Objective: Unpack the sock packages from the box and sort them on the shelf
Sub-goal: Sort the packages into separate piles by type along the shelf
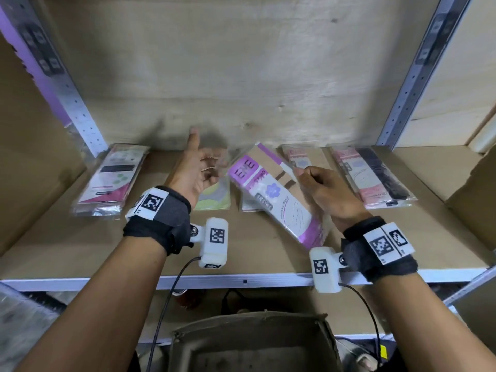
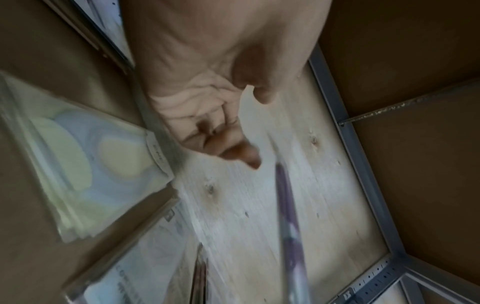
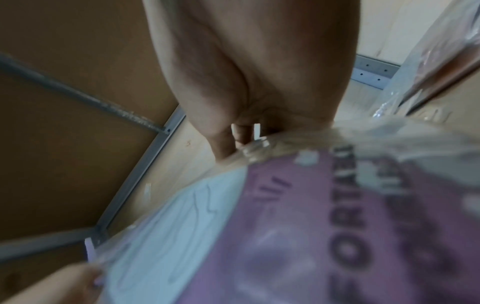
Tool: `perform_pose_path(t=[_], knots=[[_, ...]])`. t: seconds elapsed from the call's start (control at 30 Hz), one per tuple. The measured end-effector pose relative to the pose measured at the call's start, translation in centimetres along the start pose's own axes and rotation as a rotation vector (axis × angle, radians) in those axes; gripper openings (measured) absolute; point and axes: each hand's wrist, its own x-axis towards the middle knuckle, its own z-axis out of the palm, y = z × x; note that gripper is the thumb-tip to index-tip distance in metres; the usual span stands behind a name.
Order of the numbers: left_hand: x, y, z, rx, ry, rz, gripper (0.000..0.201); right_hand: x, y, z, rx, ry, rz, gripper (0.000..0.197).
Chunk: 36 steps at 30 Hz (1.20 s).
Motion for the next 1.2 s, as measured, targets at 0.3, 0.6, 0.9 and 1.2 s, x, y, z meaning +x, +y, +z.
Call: perform_pose_path(t=[0.3, 0.6, 0.9, 1.2], knots=[[-2.5, -3.0, 3.5, 0.495, -0.34, -0.003, 0.058, 2.1, -1.9, 1.2, 0.385, 0.086, 0.213, 0.027], [-2.1, -2.6, 4.1, 0.828, 0.196, 0.424, 0.048, 1.4, -2.3, 5.0, -0.077, 0.054, 0.051, 0.043], [-0.8, -1.3, 2.4, 0.752, 0.167, 0.412, 0.042, 2.6, -4.3, 5.2, 0.026, 0.043, 0.072, 0.044], [-0.7, -1.1, 1.9, 0.697, 0.246, 0.478, 0.04, 1.6, -4.4, 4.5, 0.22, -0.304, 0.353, 0.055]])
